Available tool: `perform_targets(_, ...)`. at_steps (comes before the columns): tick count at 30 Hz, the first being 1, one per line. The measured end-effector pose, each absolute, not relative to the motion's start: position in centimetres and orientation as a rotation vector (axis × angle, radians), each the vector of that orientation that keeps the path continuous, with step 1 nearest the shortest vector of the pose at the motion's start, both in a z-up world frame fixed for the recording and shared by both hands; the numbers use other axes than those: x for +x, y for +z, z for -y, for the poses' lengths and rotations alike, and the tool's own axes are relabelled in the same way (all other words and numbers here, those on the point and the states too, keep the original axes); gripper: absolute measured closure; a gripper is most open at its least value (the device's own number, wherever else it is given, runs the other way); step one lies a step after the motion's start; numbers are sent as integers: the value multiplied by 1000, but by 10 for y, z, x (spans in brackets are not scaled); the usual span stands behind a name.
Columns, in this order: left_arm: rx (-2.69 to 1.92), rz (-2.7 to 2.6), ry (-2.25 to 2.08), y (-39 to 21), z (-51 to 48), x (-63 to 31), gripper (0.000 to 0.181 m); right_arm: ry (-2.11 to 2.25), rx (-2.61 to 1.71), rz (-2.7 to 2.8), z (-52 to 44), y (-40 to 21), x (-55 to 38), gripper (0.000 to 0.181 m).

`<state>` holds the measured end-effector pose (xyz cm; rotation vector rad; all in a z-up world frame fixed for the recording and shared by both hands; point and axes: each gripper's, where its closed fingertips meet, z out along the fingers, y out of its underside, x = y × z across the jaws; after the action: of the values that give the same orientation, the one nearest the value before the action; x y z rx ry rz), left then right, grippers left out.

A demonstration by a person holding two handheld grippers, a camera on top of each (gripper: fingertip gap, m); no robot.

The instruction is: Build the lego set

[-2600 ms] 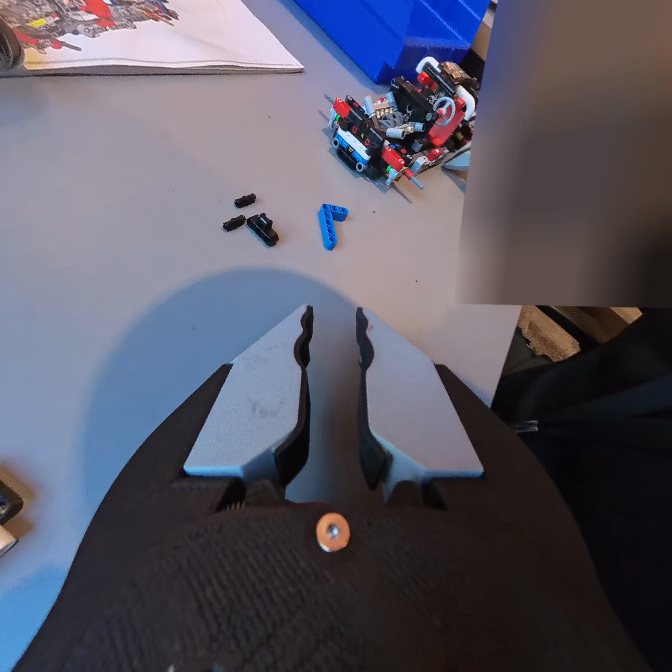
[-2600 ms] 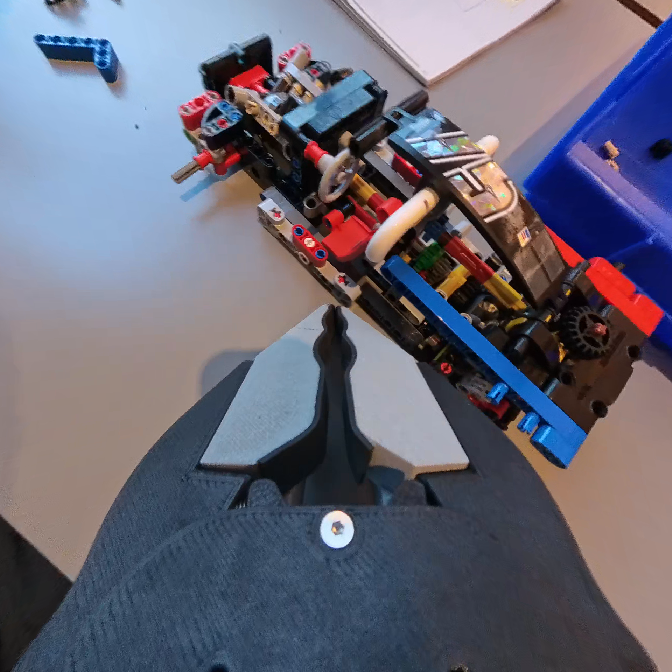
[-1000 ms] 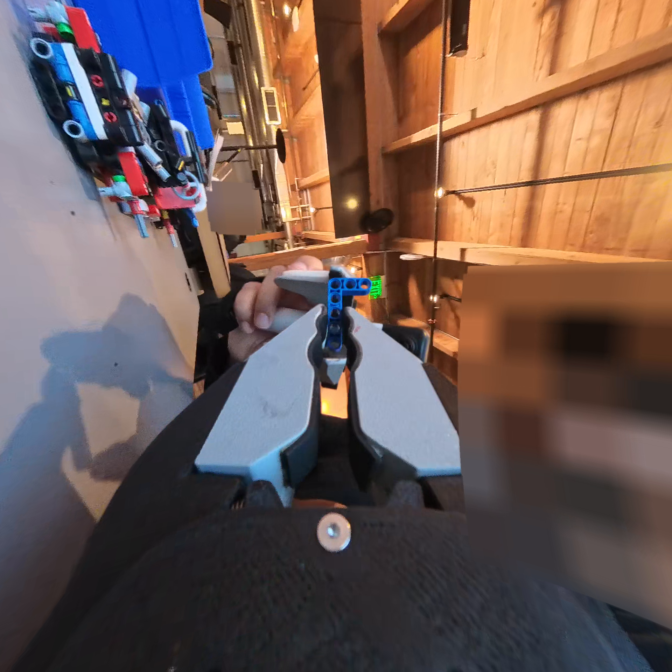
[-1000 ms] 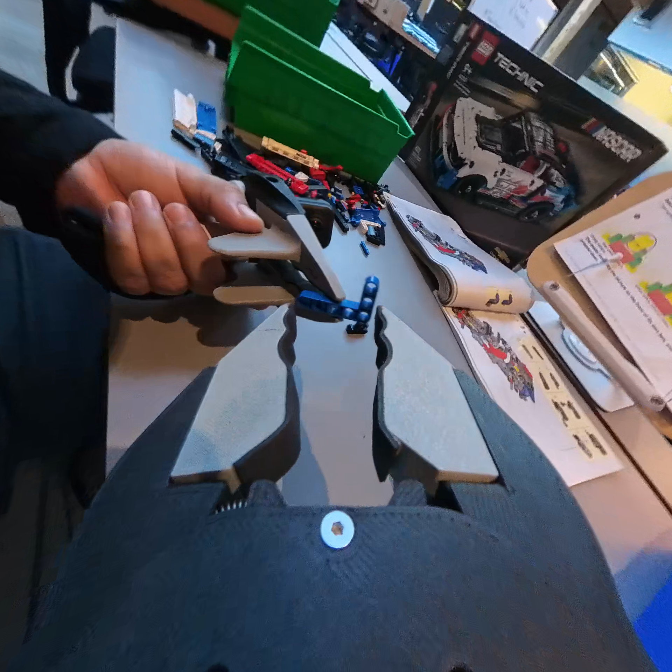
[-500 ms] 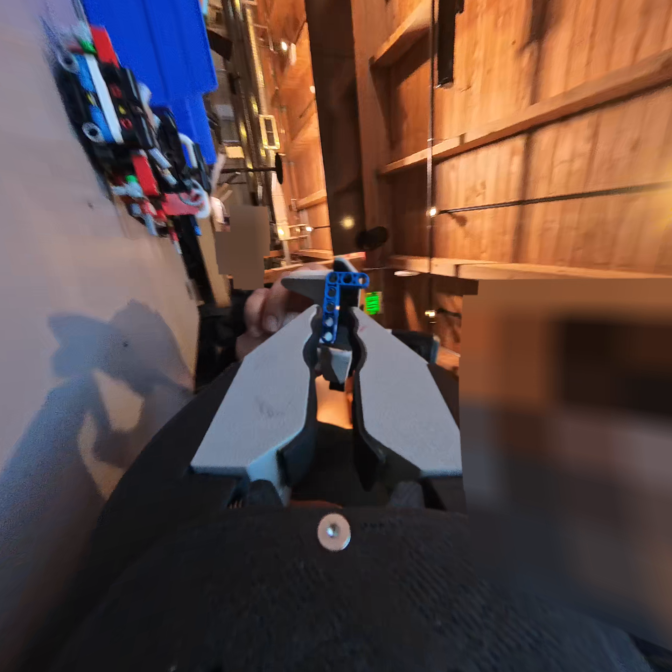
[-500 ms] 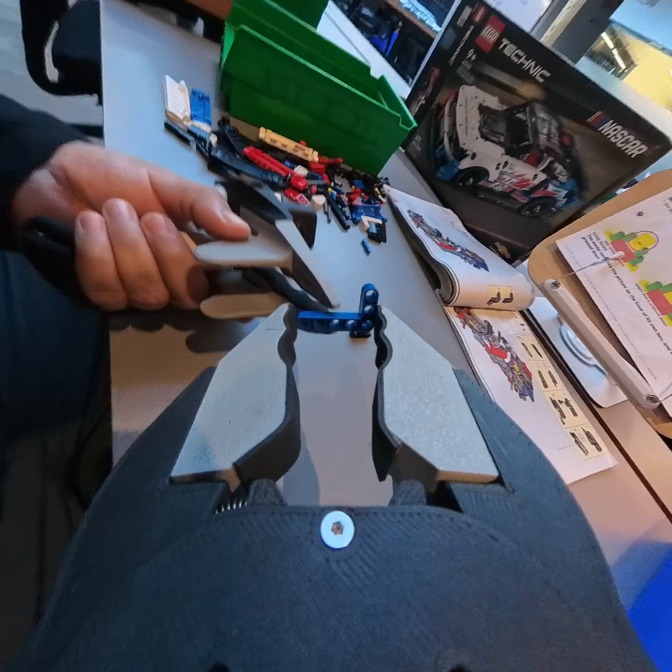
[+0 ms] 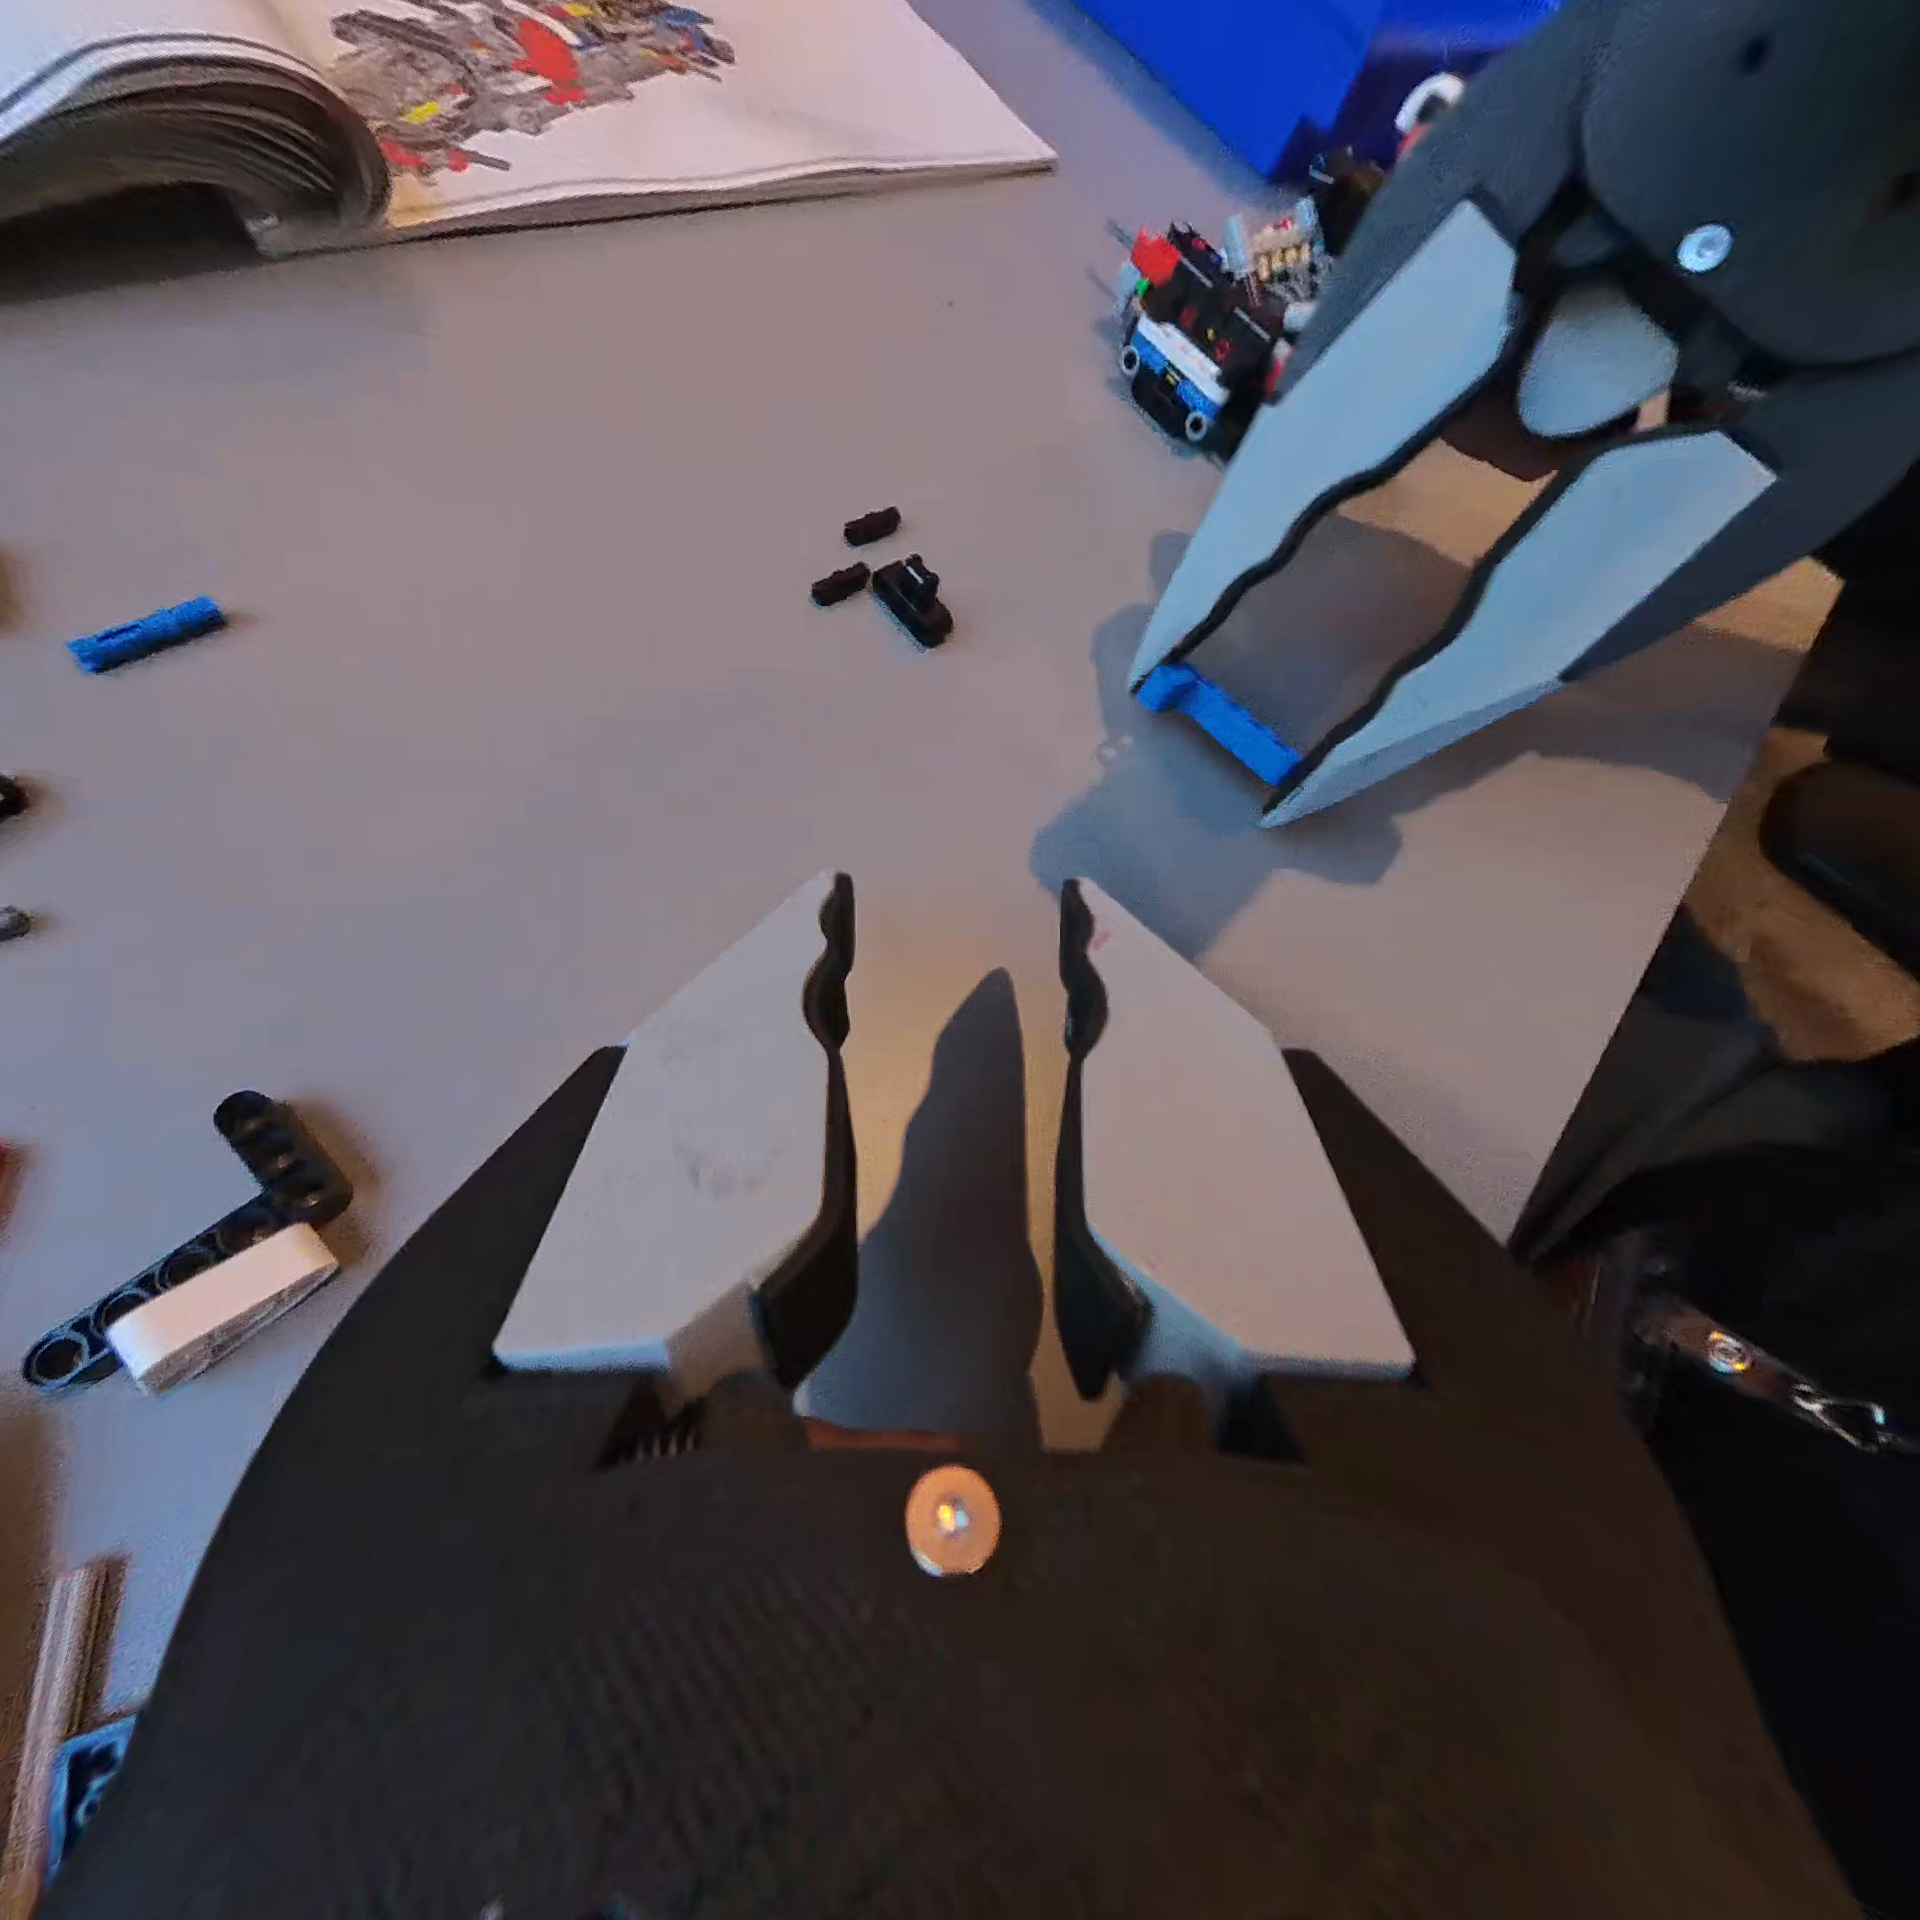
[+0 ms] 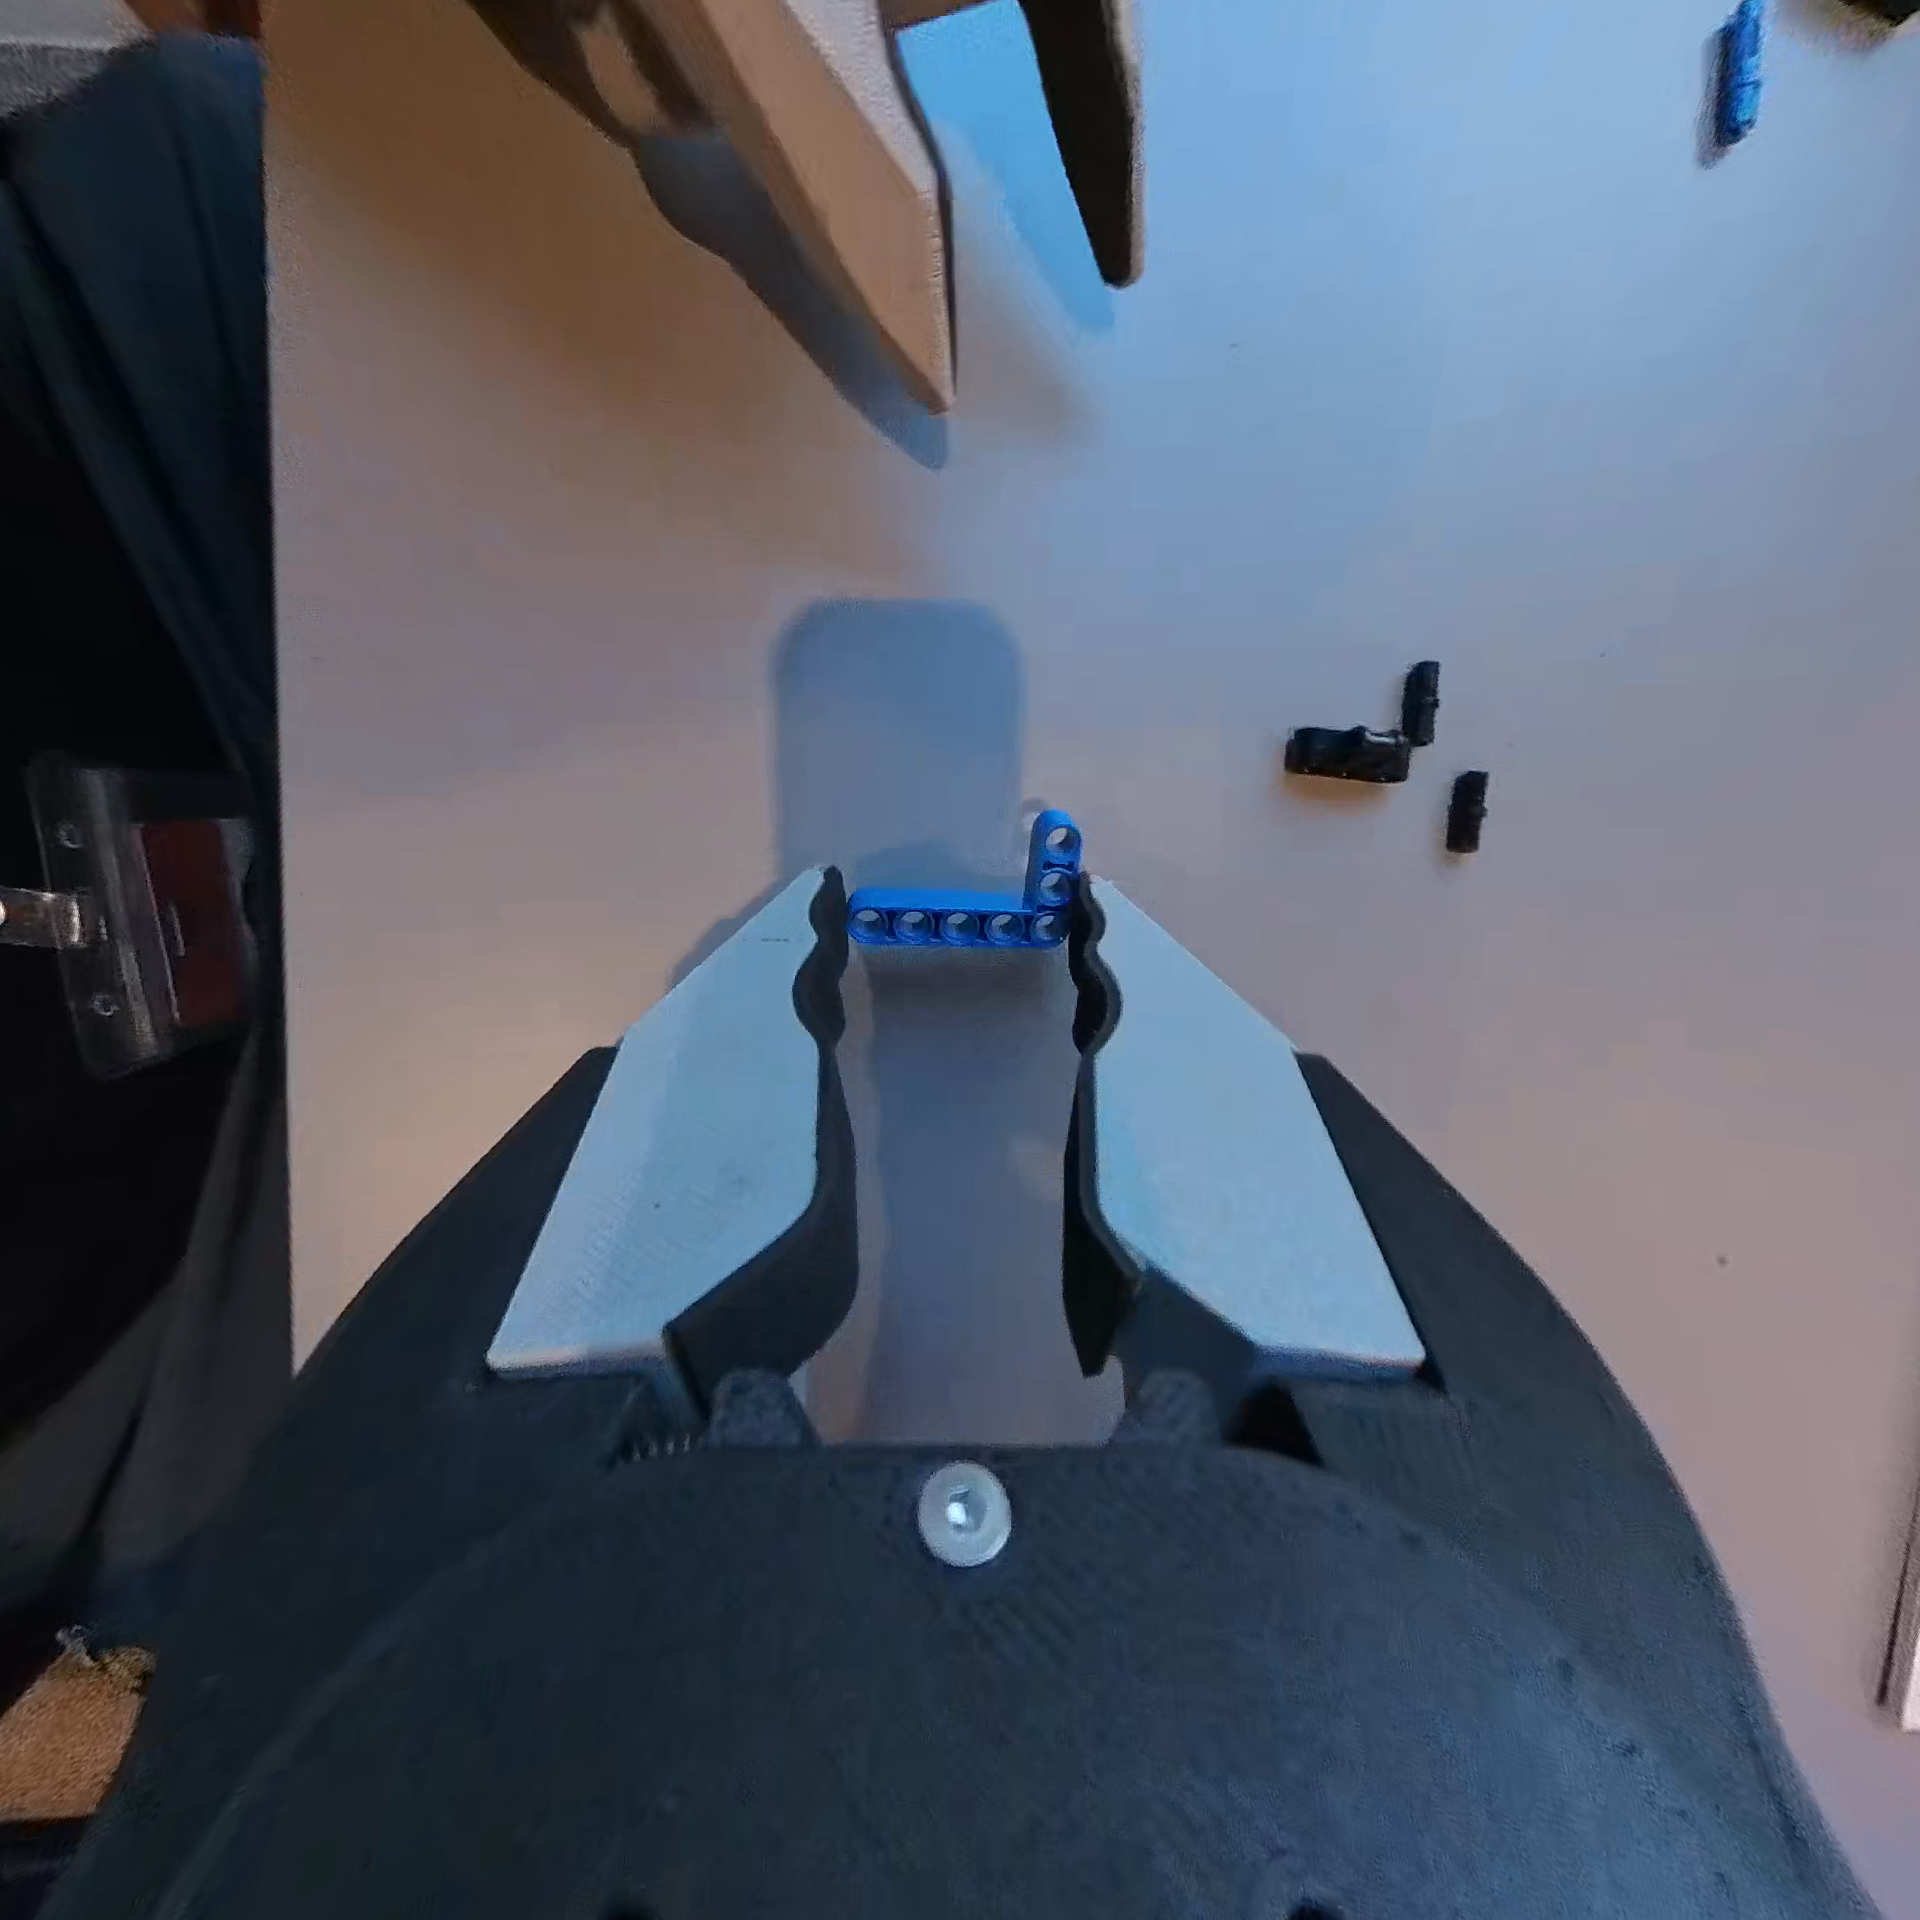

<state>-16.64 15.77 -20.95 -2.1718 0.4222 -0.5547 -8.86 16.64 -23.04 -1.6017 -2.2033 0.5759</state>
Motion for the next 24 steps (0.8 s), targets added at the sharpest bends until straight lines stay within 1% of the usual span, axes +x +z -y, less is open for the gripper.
perform_targets(3,-2179,-450,-524,-212,-156,-165,146,584,-1597,2205,-163,-236,-94,142)
perform_targets(6,-2190,-448,-529,-213,-156,-165,148,623,-1595,2155,-163,-235,-97,138)
perform_targets(8,-2188,-433,-556,-212,-157,-165,148,655,-1597,2127,-160,-234,-97,130)
perform_targets(10,-2175,-409,-587,-210,-157,-166,149,670,-1597,2101,-159,-229,-94,130)
perform_targets(15,-2141,-369,-673,-204,-156,-168,151,638,-1587,1989,-173,-206,-84,137)
perform_targets(18,-2161,-436,-725,-207,-151,-159,151,518,-1601,1950,-202,-193,-82,145)
perform_targets(22,-2199,-567,-665,-216,-145,-148,151,387,-1650,1973,-233,-191,-91,146)
perform_targets(24,-2183,-599,-619,-215,-144,-147,151,401,-1630,1932,-238,-186,-103,148)
